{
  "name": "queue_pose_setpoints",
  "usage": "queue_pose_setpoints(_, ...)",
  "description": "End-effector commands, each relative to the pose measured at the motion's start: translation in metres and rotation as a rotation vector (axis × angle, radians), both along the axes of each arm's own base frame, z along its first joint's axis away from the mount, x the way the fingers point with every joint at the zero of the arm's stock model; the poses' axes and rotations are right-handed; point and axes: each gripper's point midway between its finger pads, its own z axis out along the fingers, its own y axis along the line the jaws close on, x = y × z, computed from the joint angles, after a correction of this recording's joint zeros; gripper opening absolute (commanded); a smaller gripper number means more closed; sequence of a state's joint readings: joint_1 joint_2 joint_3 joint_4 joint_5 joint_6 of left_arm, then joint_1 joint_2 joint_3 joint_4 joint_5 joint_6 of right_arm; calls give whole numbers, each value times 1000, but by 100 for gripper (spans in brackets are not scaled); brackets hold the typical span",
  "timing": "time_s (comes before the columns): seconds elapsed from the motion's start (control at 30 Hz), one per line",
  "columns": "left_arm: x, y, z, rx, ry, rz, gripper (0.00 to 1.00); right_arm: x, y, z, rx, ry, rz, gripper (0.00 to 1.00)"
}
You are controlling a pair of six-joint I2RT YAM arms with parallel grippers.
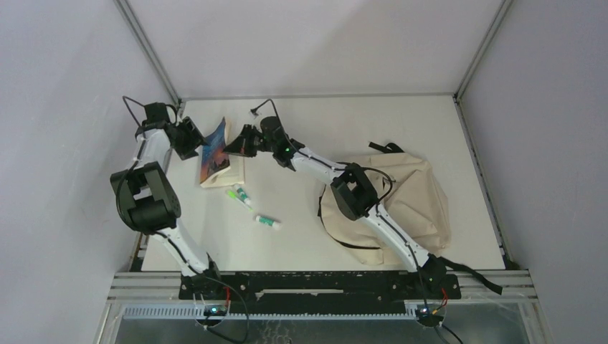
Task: Pack the student bag
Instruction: Pick up the book from the center of the board.
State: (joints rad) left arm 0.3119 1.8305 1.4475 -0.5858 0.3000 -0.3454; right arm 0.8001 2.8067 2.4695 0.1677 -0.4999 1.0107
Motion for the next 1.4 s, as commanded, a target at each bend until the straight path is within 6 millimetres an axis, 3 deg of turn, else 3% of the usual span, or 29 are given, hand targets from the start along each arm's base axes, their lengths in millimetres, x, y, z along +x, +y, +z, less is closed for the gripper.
queue_pose_setpoints(0.0, 1, 2, 41, 3, -115, 22, 62, -4, -19, 182, 286, -304, 15, 0)
queue_pose_setpoints(0.37, -8, -1, 74, 9, -200, 38, 62, -20, -41, 249, 375, -418, 46, 0)
queue_pose_setpoints(0.6, -19, -6, 130, -19, -321, 45, 62, -36, -74, 296, 430, -465, 73, 0)
queue_pose_setpoints(0.77, -38, -12, 184, 10, -442, 66, 66, -56, -111, 333, 467, -512, 72, 0)
queue_pose_setpoints(0.87, -52, -17, 208, 19, -499, 66, 67, -62, -134, 344, 447, -495, 50, 0)
queue_pose_setpoints(1.03, -70, -41, 223, -55, -576, 18, 68, -73, -185, 348, 393, -504, -28, 0)
queue_pose_setpoints(1.13, -77, -66, 220, -133, -599, -54, 68, -77, -216, 343, 339, -492, -103, 0)
queue_pose_setpoints(1.23, -85, -90, 202, -168, -565, -83, 75, -81, -240, 333, 285, -488, -199, 0)
queue_pose_setpoints(1.37, -93, -121, 171, -270, -568, -80, 89, -76, -260, 300, 196, -450, -316, 0)
